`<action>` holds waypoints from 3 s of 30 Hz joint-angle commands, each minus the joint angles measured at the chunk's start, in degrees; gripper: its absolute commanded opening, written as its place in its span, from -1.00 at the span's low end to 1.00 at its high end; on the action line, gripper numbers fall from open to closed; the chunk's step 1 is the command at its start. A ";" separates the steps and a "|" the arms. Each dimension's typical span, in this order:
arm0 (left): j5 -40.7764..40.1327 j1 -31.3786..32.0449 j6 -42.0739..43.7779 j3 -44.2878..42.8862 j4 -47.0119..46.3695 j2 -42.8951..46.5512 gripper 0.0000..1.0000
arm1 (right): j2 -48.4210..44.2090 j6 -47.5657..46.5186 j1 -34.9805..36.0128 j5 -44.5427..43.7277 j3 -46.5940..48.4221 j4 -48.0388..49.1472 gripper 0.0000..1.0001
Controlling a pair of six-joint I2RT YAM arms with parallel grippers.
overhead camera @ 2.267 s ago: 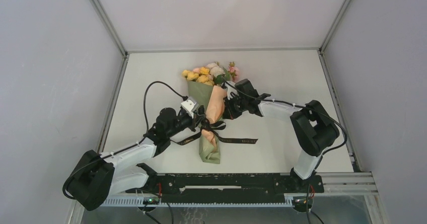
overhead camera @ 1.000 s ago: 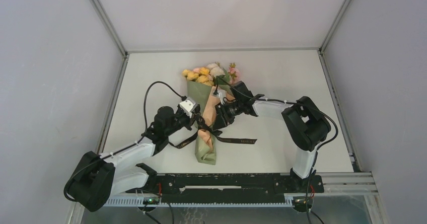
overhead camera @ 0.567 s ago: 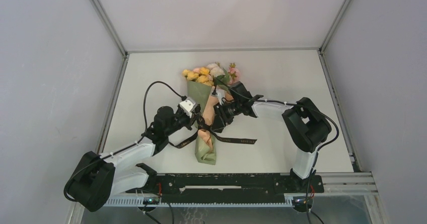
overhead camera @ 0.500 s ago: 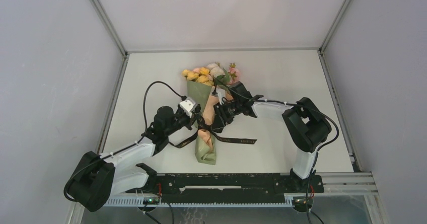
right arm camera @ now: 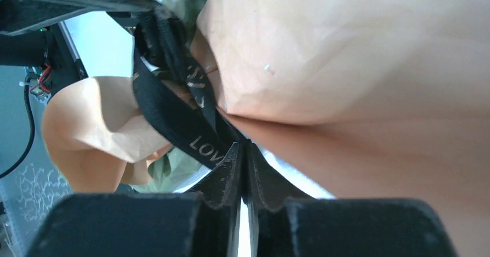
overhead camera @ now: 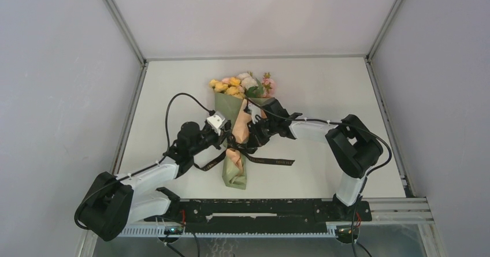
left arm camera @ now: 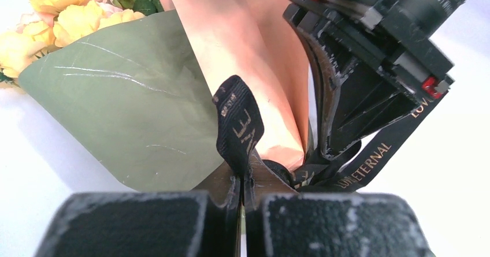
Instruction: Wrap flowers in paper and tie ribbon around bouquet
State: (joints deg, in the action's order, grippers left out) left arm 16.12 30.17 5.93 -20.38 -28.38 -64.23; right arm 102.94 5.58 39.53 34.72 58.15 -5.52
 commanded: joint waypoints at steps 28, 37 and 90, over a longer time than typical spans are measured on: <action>1.66 -0.44 -3.20 4.16 -10.99 -2.11 -1.00 | -13.16 0.49 1.99 5.94 -1.59 -2.93 0.30; 2.15 -0.42 -2.33 4.28 -11.42 -2.48 -1.00 | -18.54 -1.65 -4.62 -1.04 -0.79 -5.94 0.32; -0.10 -0.49 -1.30 4.53 -11.35 -3.29 -1.00 | 8.07 1.18 0.38 22.56 6.02 12.86 -0.15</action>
State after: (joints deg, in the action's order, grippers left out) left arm 16.69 30.09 3.46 -16.82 -37.58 -68.25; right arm 109.56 4.89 39.83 55.33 62.85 3.46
